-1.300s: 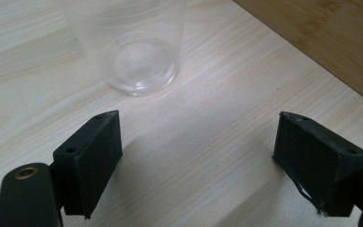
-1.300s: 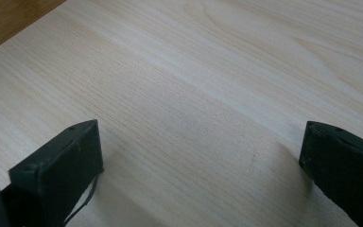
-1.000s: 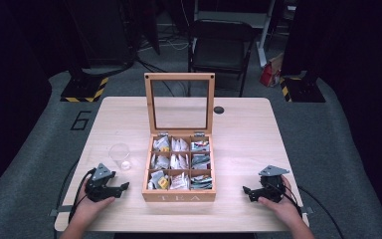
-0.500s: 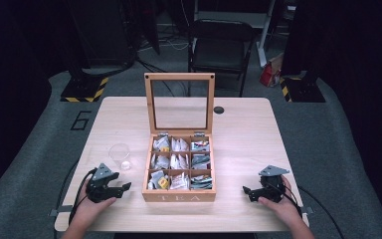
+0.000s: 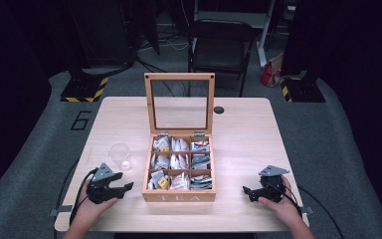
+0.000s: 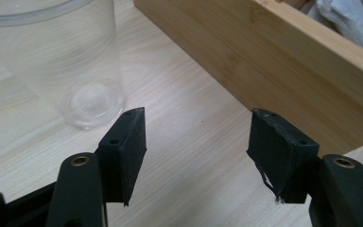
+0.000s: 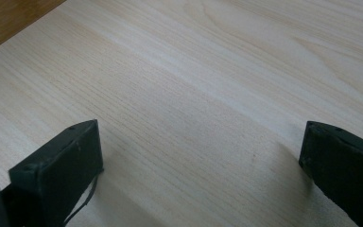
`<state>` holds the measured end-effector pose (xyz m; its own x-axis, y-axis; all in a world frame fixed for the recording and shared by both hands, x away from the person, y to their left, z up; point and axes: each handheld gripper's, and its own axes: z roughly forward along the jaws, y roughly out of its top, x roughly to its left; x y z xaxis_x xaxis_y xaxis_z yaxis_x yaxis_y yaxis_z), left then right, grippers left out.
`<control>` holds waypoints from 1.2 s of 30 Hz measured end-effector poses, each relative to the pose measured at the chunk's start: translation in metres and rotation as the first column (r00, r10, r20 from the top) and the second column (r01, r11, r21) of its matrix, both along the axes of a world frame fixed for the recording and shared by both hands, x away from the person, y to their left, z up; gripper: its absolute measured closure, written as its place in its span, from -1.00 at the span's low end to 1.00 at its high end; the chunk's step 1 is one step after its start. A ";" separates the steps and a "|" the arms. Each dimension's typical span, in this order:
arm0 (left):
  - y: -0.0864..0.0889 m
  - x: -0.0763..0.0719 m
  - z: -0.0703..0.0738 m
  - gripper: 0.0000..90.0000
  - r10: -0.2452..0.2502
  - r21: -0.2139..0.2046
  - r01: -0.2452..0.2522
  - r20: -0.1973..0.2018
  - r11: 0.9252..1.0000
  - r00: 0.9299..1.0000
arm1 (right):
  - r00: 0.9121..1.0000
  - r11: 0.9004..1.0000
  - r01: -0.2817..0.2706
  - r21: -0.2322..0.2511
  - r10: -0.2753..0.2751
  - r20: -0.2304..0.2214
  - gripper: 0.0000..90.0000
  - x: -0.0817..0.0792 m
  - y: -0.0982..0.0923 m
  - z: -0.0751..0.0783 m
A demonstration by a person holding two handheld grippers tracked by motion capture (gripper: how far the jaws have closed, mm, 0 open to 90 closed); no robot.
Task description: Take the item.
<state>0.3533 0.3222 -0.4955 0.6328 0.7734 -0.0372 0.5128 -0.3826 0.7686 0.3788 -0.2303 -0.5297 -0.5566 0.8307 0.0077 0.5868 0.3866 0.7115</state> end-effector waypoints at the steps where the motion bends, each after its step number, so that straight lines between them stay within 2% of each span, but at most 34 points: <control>1: -0.001 0.000 0.001 -0.16 0.000 0.001 0.000 0.001 1.000 1.000 | 1.000 1.000 0.000 0.000 0.000 0.000 -1.00 0.000 0.000 0.000; 4: -0.003 -0.002 0.004 -0.15 0.008 -0.004 -0.008 0.008 1.000 1.000 | 1.000 1.000 0.000 0.000 0.000 0.000 -1.00 0.000 0.000 0.000; 5: -0.004 -0.003 0.005 -0.14 0.014 -0.019 -0.015 -0.002 1.000 1.000 | 1.000 1.000 0.000 0.000 0.000 0.000 -1.00 0.000 0.000 0.000; 6: -0.004 -0.002 0.007 -0.13 0.009 -0.008 -0.009 0.009 1.000 1.000 | 1.000 1.000 0.000 0.000 0.000 0.000 -1.00 0.000 0.000 0.000; 7: -0.005 -0.003 0.008 -0.12 0.015 -0.023 -0.015 0.001 1.000 1.000 | 1.000 1.000 0.000 0.000 0.000 0.000 -1.00 0.000 0.000 0.000; 8: -0.005 -0.003 0.009 -0.10 0.012 -0.014 -0.012 0.014 1.000 1.000 | 1.000 1.000 0.000 0.000 0.000 0.000 -1.00 0.000 0.000 0.000; 9: -0.005 -0.003 0.011 -0.10 0.006 -0.014 -0.006 0.009 1.000 1.000 | 1.000 1.000 0.000 0.000 0.000 0.000 -1.00 0.000 0.000 0.000; 10: -0.006 -0.004 0.012 -0.09 0.016 -0.021 -0.016 0.017 1.000 1.000 | 1.000 1.000 0.000 0.000 0.000 0.000 -1.00 0.000 0.000 0.000; 14: -0.008 -0.006 0.018 -0.05 0.011 -0.034 -0.011 0.006 0.999 1.000 | 1.000 1.000 0.000 0.000 0.000 0.000 -1.00 0.000 0.000 0.000; 16: -0.007 -0.005 0.019 -0.05 0.006 -0.025 -0.005 0.011 1.000 1.000 | 1.000 1.000 0.000 0.000 0.000 0.000 -1.00 0.000 0.000 0.000; 17: -0.009 -0.006 0.019 -0.04 0.020 -0.038 -0.019 0.015 0.999 1.000 | 1.000 1.000 0.000 0.000 0.000 0.000 -1.00 0.000 0.000 0.000; 18: -0.008 -0.006 0.021 -0.03 0.004 -0.020 -0.003 0.014 1.000 1.000 | 1.000 1.000 0.000 0.000 0.000 0.000 -1.00 0.000 0.000 0.000; 19: -0.009 -0.006 0.021 -0.03 0.016 -0.030 -0.015 0.011 0.999 1.000 | 1.000 1.000 0.000 0.000 0.000 0.000 -1.00 0.000 0.000 0.000; 21: -0.010 -0.006 0.023 -0.01 0.027 -0.018 -0.027 0.012 0.999 1.000 | 1.000 1.000 0.000 0.000 0.000 0.000 -1.00 0.000 0.000 0.000; 23: -0.011 -0.006 0.025 0.00 0.039 -0.023 -0.039 0.012 0.999 0.999 | 1.000 1.000 0.000 0.000 0.000 0.000 -1.00 0.000 0.000 0.000; 25: -0.013 -0.007 0.027 0.03 0.040 -0.034 -0.040 0.010 0.999 0.999 | 1.000 1.000 0.000 0.000 0.000 0.000 -1.00 0.000 0.000 0.000; 30: -0.017 -0.007 0.032 0.03 0.037 -0.022 -0.036 0.019 0.999 0.999 | 1.000 1.000 0.000 0.000 0.000 0.000 -1.00 0.000 0.000 0.000; 31: -0.017 -0.006 0.033 0.03 0.029 -0.008 -0.029 0.019 1.000 0.999 | 1.000 1.000 0.000 0.000 0.000 0.000 -1.00 0.000 0.000 0.000; 33: -0.019 -0.007 0.035 0.04 0.038 -0.025 -0.038 0.023 0.999 0.999 | 1.000 1.000 0.000 0.000 0.000 0.000 -1.00 0.000 0.000 0.000; 36: -0.021 -0.007 0.039 0.06 0.023 -0.015 -0.022 0.023 1.000 0.999 | 1.000 1.000 0.000 0.000 0.000 0.000 -1.00 0.000 0.000 0.000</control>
